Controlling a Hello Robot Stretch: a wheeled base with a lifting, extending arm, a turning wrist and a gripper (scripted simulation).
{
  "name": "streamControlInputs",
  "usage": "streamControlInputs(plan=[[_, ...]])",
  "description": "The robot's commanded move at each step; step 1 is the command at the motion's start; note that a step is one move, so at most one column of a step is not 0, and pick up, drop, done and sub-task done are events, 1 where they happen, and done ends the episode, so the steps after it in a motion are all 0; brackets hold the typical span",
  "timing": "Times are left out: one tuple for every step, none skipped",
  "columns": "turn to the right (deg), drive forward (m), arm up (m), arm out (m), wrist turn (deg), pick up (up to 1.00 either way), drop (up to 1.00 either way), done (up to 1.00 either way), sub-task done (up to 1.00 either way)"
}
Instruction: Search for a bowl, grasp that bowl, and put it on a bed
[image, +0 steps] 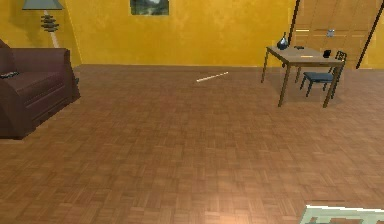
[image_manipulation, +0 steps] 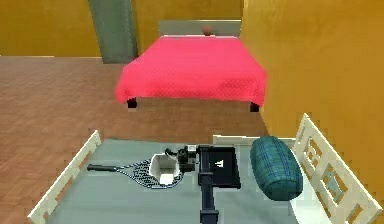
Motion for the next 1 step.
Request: streamControlInputs(plan=[[0.0,0.0,0.1,0.0,0.0,0.0,0.0,0.0,0.0]])
